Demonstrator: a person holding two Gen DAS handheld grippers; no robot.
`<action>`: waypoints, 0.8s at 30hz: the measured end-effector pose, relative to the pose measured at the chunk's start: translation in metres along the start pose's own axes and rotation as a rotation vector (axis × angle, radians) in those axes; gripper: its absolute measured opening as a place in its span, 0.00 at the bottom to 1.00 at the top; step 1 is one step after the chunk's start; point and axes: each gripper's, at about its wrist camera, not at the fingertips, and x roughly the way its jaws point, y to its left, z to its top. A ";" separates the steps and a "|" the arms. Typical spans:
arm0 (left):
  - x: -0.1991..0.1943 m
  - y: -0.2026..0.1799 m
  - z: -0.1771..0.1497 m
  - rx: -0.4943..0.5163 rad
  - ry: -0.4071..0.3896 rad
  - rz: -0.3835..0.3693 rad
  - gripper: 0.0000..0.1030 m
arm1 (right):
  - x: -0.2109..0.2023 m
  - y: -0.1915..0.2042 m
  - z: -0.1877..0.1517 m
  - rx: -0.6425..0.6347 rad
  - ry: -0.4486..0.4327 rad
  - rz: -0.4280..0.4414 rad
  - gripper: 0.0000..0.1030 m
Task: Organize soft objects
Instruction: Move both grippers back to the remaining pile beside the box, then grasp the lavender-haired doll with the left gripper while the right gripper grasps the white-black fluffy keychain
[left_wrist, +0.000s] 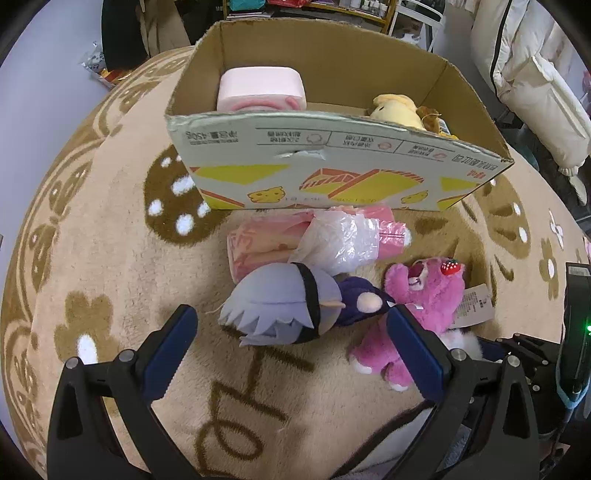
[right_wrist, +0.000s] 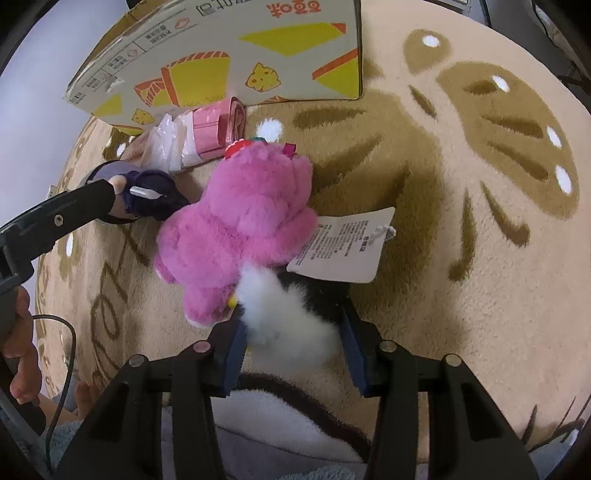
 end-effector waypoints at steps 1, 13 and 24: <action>0.001 0.000 0.000 -0.001 0.001 0.000 0.98 | 0.002 0.002 0.003 -0.001 0.003 -0.002 0.47; 0.020 -0.002 0.005 -0.018 0.030 -0.005 0.98 | 0.007 0.000 0.007 0.011 0.014 0.003 0.45; 0.038 -0.013 0.006 -0.009 0.039 0.050 0.98 | 0.015 0.010 0.009 -0.021 0.018 -0.030 0.47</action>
